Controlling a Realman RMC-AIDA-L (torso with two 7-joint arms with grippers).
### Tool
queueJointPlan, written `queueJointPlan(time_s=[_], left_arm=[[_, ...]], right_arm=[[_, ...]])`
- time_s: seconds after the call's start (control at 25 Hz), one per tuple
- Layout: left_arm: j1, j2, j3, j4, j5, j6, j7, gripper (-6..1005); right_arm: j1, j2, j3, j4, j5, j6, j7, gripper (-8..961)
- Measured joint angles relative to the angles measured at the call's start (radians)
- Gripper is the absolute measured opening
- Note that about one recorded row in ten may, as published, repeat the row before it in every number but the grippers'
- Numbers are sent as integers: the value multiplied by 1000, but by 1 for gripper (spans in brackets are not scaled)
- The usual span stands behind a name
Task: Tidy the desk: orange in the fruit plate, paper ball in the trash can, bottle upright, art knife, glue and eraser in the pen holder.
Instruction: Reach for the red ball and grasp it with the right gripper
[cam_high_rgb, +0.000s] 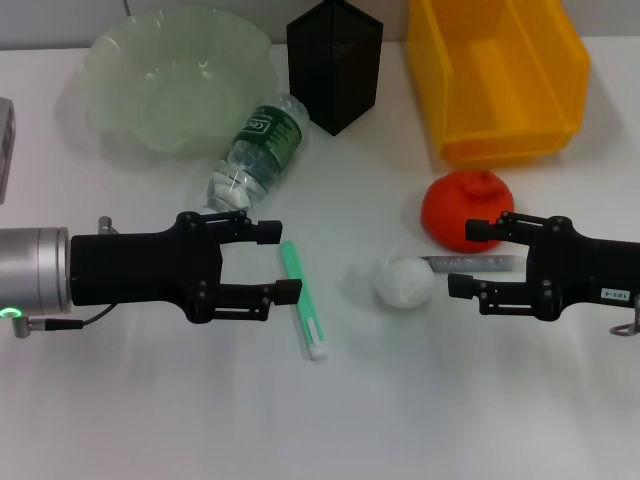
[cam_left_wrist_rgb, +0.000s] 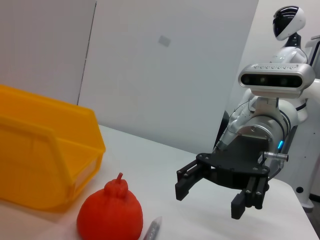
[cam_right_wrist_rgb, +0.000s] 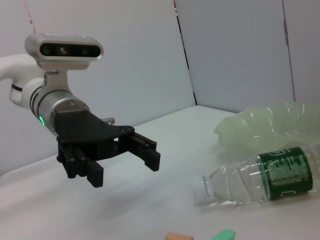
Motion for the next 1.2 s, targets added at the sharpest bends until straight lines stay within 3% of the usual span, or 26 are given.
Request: queueJointPlan(time_s=[0.56, 0.68, 0.8, 0.96, 1.2], left_arm=[[-1, -4, 0, 0, 1, -6, 0, 799], [-1, -5, 0, 0, 0, -7, 0, 799], [-1, -7, 0, 0, -2, -8, 0, 799], [0, -9, 0, 0, -5, -9, 0, 799], [2, -15, -11, 0, -5, -11, 0, 799]], right_arm=[[0, 7, 10, -28, 31, -3, 30, 809], [-3, 12, 8, -128, 64, -3, 168, 809], [9, 7, 6, -275, 38, -1, 354, 809], [28, 1, 12, -373, -9, 0, 482, 809], [143, -31, 6, -460, -242, -4, 757, 810]])
